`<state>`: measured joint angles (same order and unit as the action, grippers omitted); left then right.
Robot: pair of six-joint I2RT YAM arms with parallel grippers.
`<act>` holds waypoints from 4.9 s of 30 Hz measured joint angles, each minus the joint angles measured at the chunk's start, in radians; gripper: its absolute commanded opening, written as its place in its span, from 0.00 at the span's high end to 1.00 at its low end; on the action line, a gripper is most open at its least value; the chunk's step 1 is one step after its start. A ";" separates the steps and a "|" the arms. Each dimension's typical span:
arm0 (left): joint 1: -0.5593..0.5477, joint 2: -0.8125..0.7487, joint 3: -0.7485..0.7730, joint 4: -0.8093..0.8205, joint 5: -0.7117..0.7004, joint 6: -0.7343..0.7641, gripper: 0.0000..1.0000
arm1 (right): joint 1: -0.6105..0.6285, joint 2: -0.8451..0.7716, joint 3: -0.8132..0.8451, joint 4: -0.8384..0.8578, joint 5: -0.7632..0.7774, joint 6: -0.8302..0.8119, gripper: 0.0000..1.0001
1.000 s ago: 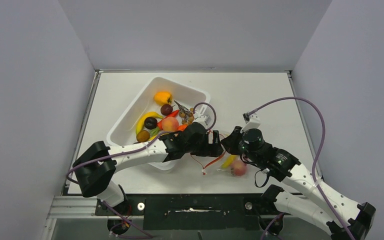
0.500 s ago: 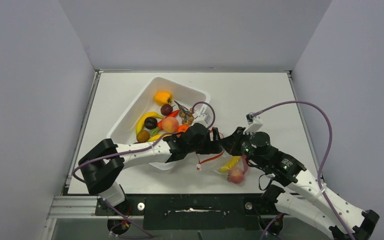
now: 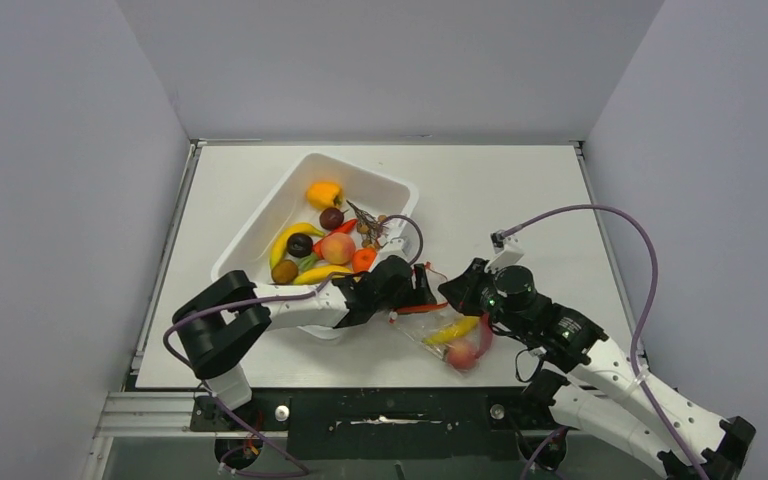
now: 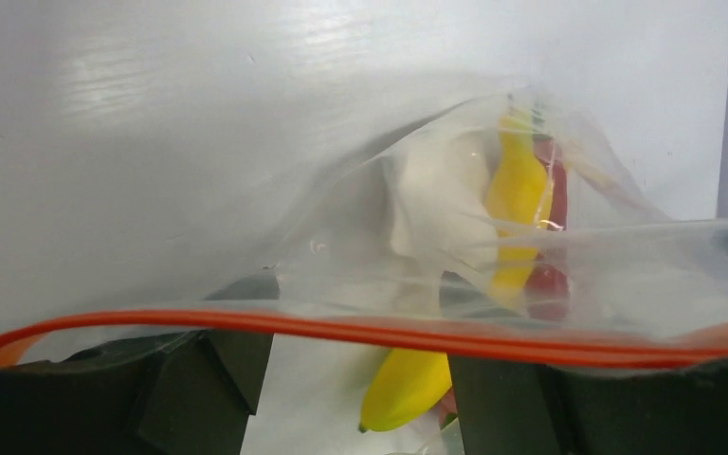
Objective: Open the zip-top bag and remove the fake food
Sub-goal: Pick up the fake fruit from the zipper food storage bag.
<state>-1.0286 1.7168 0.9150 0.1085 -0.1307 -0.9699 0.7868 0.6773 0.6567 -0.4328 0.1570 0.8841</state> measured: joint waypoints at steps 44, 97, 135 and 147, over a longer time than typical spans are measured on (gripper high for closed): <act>0.009 0.121 0.015 0.208 0.176 -0.085 0.34 | -0.571 0.134 -0.274 -0.105 -0.252 0.006 0.82; -0.020 0.144 0.121 0.000 0.142 0.025 0.89 | -0.578 0.021 -0.284 -0.044 -0.397 -0.016 0.73; -0.020 0.054 0.111 -0.206 0.098 0.142 0.71 | -0.578 -0.013 -0.254 -0.050 -0.439 -0.039 0.56; -0.020 0.054 0.101 -0.179 0.101 0.136 0.92 | -0.568 -0.043 -0.139 -0.018 -0.512 -0.037 0.46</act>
<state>-1.0485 1.7706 1.0157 -0.0704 -0.0296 -0.8341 0.2192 0.6346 0.5179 -0.4511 -0.3546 0.8471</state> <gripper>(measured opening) 0.167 0.522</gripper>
